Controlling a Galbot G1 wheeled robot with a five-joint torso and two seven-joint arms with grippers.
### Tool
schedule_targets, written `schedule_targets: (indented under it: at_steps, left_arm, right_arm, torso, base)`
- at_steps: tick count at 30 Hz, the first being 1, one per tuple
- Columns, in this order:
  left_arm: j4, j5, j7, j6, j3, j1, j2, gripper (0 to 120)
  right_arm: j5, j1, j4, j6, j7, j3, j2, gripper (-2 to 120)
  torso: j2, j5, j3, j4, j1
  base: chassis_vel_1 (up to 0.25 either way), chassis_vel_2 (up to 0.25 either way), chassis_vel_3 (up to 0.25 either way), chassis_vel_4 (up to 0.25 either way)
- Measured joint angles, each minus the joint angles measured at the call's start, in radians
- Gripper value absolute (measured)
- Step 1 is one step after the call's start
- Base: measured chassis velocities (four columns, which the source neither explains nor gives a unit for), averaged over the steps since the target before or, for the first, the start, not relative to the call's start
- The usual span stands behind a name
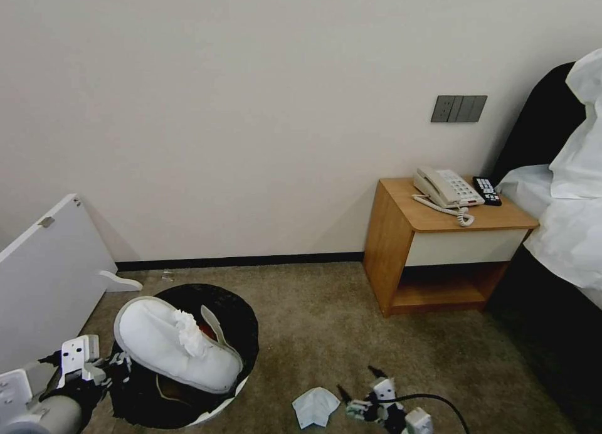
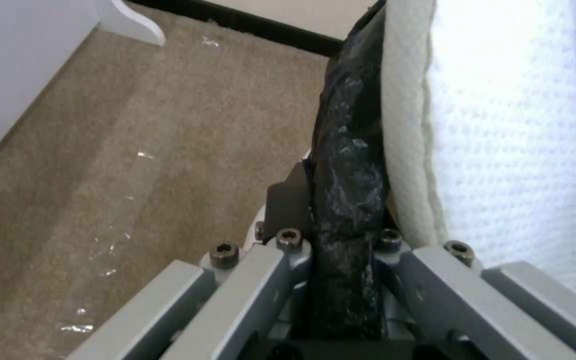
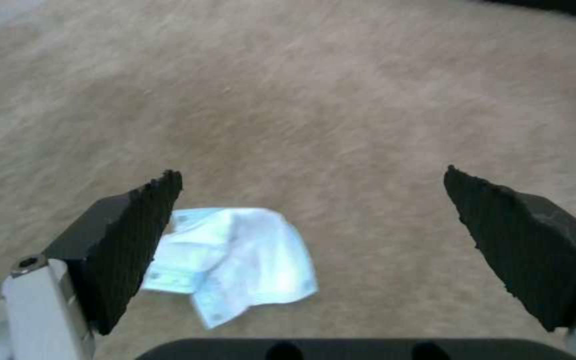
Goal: Pick up the trash bin, then pick up the garbage from the floor and place it into the trash bin.
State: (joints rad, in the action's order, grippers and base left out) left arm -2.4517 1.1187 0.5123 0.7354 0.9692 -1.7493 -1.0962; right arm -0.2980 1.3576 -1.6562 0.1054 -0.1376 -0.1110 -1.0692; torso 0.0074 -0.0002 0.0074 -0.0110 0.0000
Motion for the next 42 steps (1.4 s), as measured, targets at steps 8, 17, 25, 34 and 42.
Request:
schedule_targets:
  at_steps: [8, 17, 25, 34, 42]
  left_arm:
    - [-0.008, -0.018, 0.002, 0.000, 0.000, -0.003, -0.004, 3]
    - [-0.025, -0.024, 0.003, 0.000, 0.005, -0.016, -0.013, 3]
    - [-0.037, -0.024, 0.003, 0.000, 0.009, -0.018, -0.015, 3]
    - [-0.045, -0.023, 0.004, 0.000, 0.007, -0.016, -0.021, 3]
    - [-0.048, -0.017, 0.005, 0.000, 0.014, -0.021, -0.019, 3]
  right_arm:
    - [-0.077, -0.166, 0.066, 0.075, -0.003, 0.172, 0.031, 100]
    - [-0.080, -0.244, 0.151, 0.100, 0.015, 0.235, -0.005, 100]
    - [-0.081, -0.268, 0.227, 0.112, 0.020, 0.240, -0.066, 100]
    - [-0.080, -0.272, 0.291, 0.112, 0.013, 0.246, -0.103, 100]
    - [-0.076, -0.282, 0.341, 0.113, 0.010, 0.251, -0.130, 100]
  torso:
    - [0.000, 0.0005, 0.000, 0.0001, 0.000]
    - [0.000, 0.0002, 0.000, 0.0001, 0.000]
    - [0.000, 0.0001, 0.000, 0.0001, 0.000]
    - [0.000, 0.0001, 0.000, 0.0000, 0.000]
    - [0.000, 0.0001, 0.000, 0.0001, 0.000]
  base:
    - [0.000, 0.000, 0.000, 0.000]
    - [0.000, 0.000, 0.000, 0.000]
    - [0.000, 0.000, 0.000, 0.000]
    - [0.000, 0.000, 0.000, 0.000]
    - [0.000, 0.000, 0.000, 0.000]
